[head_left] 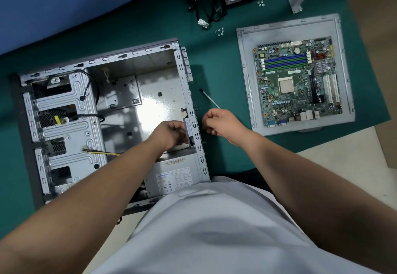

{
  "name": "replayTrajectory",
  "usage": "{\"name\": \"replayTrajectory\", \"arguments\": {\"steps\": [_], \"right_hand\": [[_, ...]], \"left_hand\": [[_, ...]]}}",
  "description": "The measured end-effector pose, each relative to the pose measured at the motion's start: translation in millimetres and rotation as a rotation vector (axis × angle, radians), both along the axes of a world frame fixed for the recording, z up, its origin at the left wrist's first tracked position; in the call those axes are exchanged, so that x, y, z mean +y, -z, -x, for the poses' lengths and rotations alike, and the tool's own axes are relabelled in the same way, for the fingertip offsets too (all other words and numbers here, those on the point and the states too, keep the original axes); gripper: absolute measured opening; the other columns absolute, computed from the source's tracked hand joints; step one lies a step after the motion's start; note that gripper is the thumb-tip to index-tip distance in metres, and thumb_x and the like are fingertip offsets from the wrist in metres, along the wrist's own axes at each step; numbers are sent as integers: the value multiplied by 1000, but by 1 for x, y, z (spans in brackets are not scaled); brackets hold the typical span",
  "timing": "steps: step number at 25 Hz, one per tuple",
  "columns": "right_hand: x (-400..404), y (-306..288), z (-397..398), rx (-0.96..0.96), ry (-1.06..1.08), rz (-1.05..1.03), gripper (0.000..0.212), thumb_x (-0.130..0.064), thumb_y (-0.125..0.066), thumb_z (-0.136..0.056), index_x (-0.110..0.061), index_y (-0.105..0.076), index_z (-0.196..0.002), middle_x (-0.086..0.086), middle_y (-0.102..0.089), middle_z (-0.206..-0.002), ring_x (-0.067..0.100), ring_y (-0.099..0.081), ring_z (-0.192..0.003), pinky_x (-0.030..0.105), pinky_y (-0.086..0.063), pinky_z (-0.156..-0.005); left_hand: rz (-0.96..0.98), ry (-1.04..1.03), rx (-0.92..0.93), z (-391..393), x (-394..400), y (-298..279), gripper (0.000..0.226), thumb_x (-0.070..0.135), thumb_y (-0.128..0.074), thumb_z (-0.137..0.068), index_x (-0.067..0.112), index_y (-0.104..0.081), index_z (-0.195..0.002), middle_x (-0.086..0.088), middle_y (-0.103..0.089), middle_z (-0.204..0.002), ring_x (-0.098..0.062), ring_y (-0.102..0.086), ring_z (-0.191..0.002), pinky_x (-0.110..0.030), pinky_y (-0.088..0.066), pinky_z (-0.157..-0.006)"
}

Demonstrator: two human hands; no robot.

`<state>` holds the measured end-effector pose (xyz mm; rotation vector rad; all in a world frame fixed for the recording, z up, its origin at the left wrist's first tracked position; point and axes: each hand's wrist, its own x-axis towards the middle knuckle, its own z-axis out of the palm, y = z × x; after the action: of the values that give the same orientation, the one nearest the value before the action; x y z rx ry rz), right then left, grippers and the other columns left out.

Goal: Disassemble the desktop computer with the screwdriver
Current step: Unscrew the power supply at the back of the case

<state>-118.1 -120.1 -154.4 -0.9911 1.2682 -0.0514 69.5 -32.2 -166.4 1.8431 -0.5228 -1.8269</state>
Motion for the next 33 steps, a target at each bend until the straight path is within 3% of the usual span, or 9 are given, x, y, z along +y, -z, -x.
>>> {"name": "replayTrajectory", "arguments": {"steps": [7,11,15,19,22,24,29,33], "right_hand": [[-19,-16,8,-166,292,-171,21,8,-55,-91,-4,-73,-89,8,-64,-70,10,-53,-56,17,-44,-53],[-32,-18,11,-148,315,-141,13,7,-60,-93,-1,-69,-95,10,-70,-75,11,-60,-60,17,-51,-58],[-51,-12,12,9,290,-33,9,5,-68,-91,-4,-69,-90,17,-76,-87,15,-69,-68,20,-59,-70],[-93,-4,9,256,227,175,10,0,-71,-84,-10,-71,-88,11,-78,-83,29,-77,-85,38,-63,-85],[-135,-8,-2,383,115,343,9,-5,-70,-82,-13,-73,-84,0,-75,-68,12,-76,-68,36,-65,-74],[-163,-12,-12,450,20,445,10,-8,-66,-82,-16,-73,-79,-2,-74,-64,9,-73,-62,32,-63,-67],[-215,-10,-35,607,-124,581,8,-17,-65,-89,-22,-70,-85,6,-75,-105,24,-70,-98,31,-57,-92],[-230,3,-47,723,-131,629,18,-16,-59,-91,-15,-72,-103,12,-73,-111,32,-67,-105,28,-49,-83]], "left_hand": [[1,-50,50,0,-1,3,66,-24,-43,-90,21,-80,-61,-10,-72,-65,-22,-61,-52,-35,-42,-64],[-39,-32,-16,1,-1,0,51,-21,-50,-93,15,-78,-71,-15,-71,-71,-16,-61,-46,-31,-44,-61],[-54,-28,-16,0,0,0,52,-19,-50,-93,18,-79,-74,-16,-72,-72,-15,-63,-48,-29,-45,-60],[-67,-17,-8,-1,-2,-4,54,-20,-51,-93,20,-80,-72,-7,-73,-64,-11,-64,-47,-20,-47,-51],[-70,18,-27,0,-2,-8,45,-21,-50,-92,13,-78,-85,-12,-74,-74,-11,-67,-53,-23,-49,-57],[-64,18,-22,-1,-2,-9,47,-23,-49,-92,13,-77,-83,-14,-75,-78,-11,-68,-56,-25,-48,-60],[-64,-40,69,0,-4,-8,71,-33,-44,-85,22,-78,-56,1,-71,-59,-6,-64,-48,-16,-48,-49],[-25,-63,129,0,-2,-5,79,-38,-40,-81,25,-79,-55,0,-72,-60,-10,-67,-53,-20,-56,-55]]}}
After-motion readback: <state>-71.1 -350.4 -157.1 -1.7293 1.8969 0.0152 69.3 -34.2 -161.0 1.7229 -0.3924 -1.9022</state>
